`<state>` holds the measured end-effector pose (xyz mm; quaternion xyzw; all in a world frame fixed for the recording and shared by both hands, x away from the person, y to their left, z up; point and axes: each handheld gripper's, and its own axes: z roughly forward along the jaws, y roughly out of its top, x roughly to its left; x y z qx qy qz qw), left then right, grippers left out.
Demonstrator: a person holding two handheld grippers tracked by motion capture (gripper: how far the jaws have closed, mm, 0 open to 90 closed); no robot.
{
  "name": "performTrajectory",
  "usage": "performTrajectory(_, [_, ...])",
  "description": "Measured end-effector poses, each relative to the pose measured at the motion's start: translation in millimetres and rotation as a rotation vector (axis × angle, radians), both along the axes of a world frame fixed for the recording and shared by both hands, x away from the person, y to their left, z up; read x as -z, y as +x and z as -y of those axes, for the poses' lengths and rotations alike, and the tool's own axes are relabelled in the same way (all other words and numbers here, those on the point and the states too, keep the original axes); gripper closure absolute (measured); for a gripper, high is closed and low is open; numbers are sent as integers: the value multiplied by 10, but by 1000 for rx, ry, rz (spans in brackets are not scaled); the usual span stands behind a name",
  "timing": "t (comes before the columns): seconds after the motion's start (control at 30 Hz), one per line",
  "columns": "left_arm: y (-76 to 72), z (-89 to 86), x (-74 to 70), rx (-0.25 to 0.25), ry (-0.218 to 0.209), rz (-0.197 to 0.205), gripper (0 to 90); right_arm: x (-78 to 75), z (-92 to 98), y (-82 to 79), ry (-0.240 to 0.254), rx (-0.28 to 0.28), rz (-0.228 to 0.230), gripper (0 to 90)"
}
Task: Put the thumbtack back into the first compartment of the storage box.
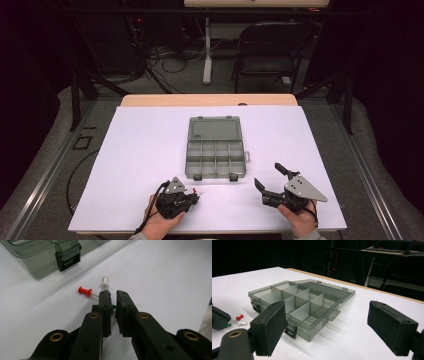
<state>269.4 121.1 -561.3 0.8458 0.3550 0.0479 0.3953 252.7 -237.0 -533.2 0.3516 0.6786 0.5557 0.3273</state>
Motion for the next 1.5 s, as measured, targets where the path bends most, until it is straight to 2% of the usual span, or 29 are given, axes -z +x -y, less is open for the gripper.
performTrajectory(0.3, [13,-63,-63,-19,-39,9,829,-2,12,6,1,1,5,152])
performTrajectory(0.5, [17,-144,-152,-43,-74,44,829,-1,11,4,0,1,4,152])
performTrajectory(0.63, [25,-251,-240,-84,-122,76,829,-2,16,4,-1,4,5,152])
performTrajectory(0.97, [57,-463,-374,-158,-189,143,829,-1,21,2,-1,5,4,152])
performTrajectory(1.27, [127,-553,-514,-183,-211,171,829,7,22,5,-2,16,2,152])
performTrajectory(1.5, [212,-555,-635,-193,-220,167,829,15,28,11,1,24,-1,152])
